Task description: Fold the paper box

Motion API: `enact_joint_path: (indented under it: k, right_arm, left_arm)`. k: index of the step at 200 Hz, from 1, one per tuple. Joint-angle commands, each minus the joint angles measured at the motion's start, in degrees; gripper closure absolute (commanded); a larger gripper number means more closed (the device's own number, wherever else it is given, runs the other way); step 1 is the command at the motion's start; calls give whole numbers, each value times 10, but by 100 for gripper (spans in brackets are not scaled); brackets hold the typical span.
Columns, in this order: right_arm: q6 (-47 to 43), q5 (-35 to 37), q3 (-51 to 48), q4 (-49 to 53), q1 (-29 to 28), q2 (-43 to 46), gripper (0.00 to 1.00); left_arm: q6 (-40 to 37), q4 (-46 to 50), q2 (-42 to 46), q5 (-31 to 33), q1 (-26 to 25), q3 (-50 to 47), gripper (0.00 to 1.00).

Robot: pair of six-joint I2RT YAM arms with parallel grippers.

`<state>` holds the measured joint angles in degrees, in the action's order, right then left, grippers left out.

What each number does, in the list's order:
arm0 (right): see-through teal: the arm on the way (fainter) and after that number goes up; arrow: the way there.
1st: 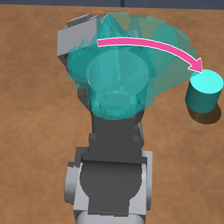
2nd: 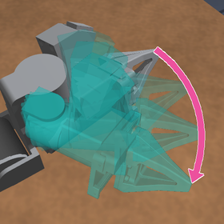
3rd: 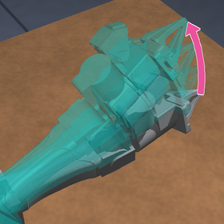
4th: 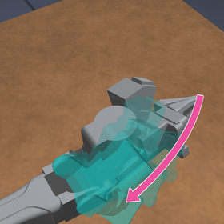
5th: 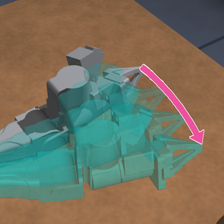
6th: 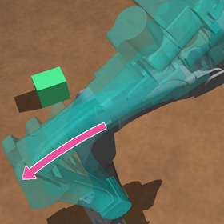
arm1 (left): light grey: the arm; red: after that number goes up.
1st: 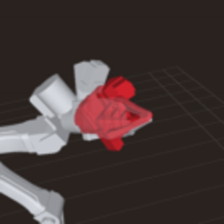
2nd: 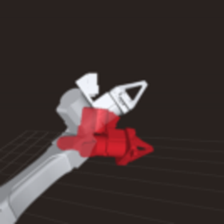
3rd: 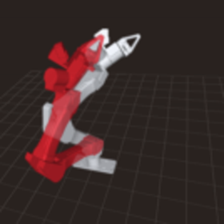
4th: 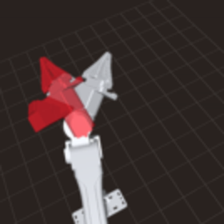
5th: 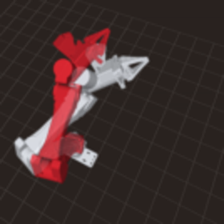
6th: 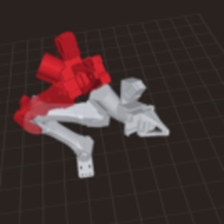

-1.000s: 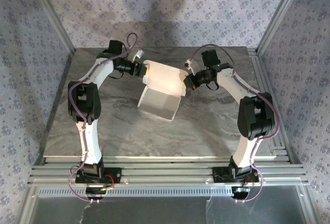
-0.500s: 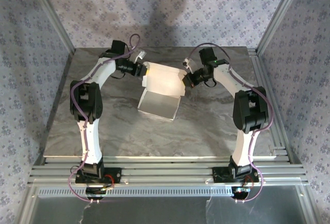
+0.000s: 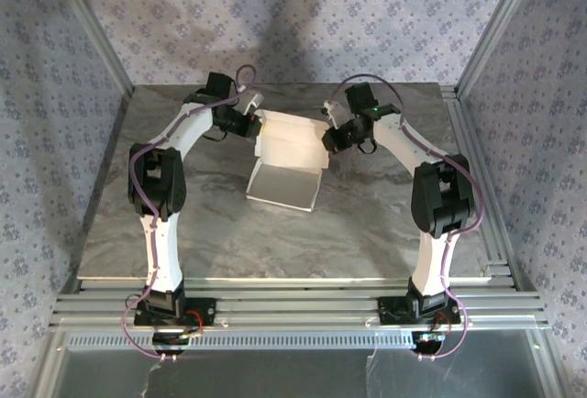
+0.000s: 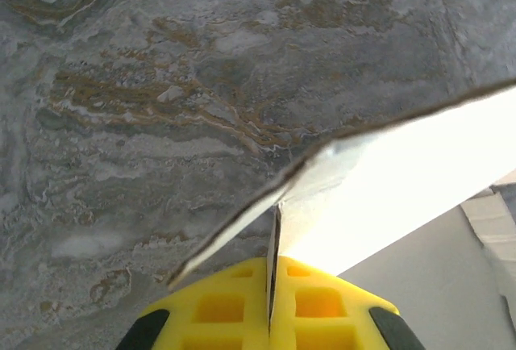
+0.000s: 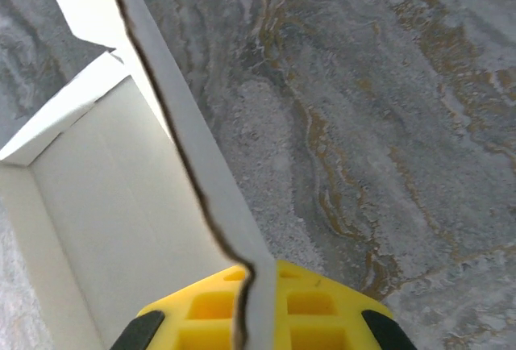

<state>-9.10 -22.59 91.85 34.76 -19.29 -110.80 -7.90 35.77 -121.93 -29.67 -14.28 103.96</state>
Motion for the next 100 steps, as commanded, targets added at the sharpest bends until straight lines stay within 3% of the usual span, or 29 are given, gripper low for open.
enact_joint_path:
  k: [1,71,100]
  right_arm:
    - [64,65,29,-20,-15,-2,100]
    - [270,261,-2,-123,-82,35,100]
    - [346,326,-6,-164,-92,32,100]
  left_arm:
    - [79,-3,28,65,-9,11,100]
    - [277,-137,97,201,-27,-73,100]
    - [343,-209,125,208,-27,-120,100]
